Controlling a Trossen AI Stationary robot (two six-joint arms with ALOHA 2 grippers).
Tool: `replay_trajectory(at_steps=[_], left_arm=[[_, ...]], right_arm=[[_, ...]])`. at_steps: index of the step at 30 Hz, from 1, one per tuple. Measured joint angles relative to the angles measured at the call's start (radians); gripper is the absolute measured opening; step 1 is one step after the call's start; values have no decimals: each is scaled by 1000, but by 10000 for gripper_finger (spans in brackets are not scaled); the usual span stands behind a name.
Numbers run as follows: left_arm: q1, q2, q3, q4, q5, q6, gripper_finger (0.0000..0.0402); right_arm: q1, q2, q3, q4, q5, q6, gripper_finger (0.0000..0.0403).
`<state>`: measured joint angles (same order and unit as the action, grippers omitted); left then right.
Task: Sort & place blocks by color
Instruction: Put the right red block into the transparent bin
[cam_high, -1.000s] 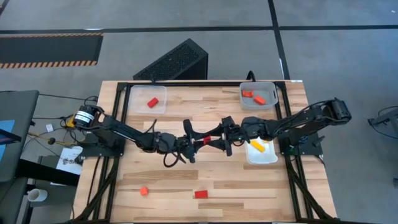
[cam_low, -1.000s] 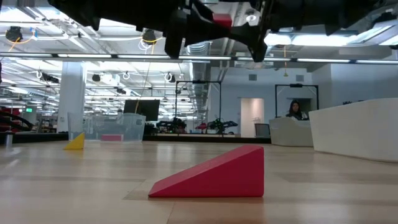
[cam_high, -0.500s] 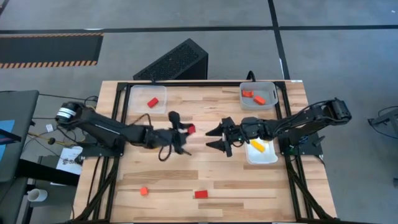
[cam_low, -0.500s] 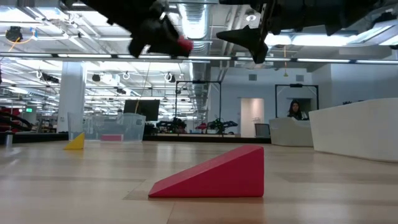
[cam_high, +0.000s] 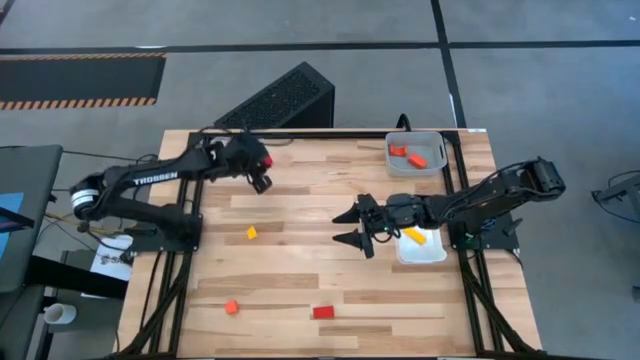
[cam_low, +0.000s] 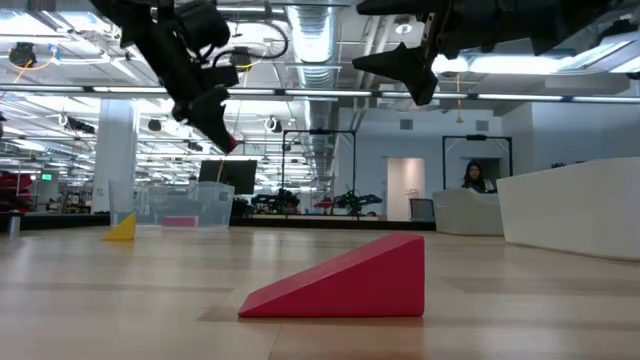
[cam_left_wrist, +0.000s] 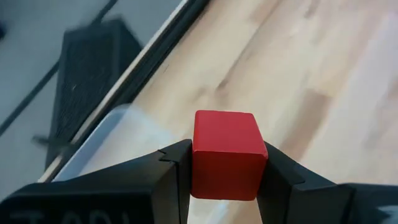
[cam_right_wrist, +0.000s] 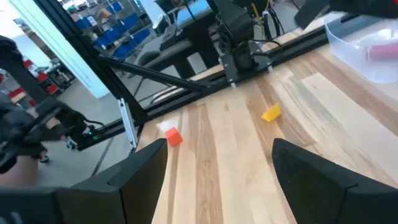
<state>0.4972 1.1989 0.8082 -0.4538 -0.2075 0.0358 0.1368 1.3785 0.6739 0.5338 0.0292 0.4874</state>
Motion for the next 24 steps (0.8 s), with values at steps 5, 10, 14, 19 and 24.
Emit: replay_trajectory(at_steps=[5, 10, 14, 19, 24], left_arm=[[99, 5, 0, -50, 9, 1, 98], [199, 32, 1, -39, 25, 0, 98], [300, 121, 1, -45, 123, -6, 98], [357, 248, 0, -40, 179, -21, 98], [361, 314, 0, 2, 186, -33, 100]], right_arm=[[0, 0, 0, -30, 0, -2, 308], [-8, 0, 0, -67, 25, -1, 308], [-8, 0, -1, -71, 31, 2, 308], [3, 0, -1, -81, 30, 2, 308], [7, 0, -1, -86, 53, 2, 308]])
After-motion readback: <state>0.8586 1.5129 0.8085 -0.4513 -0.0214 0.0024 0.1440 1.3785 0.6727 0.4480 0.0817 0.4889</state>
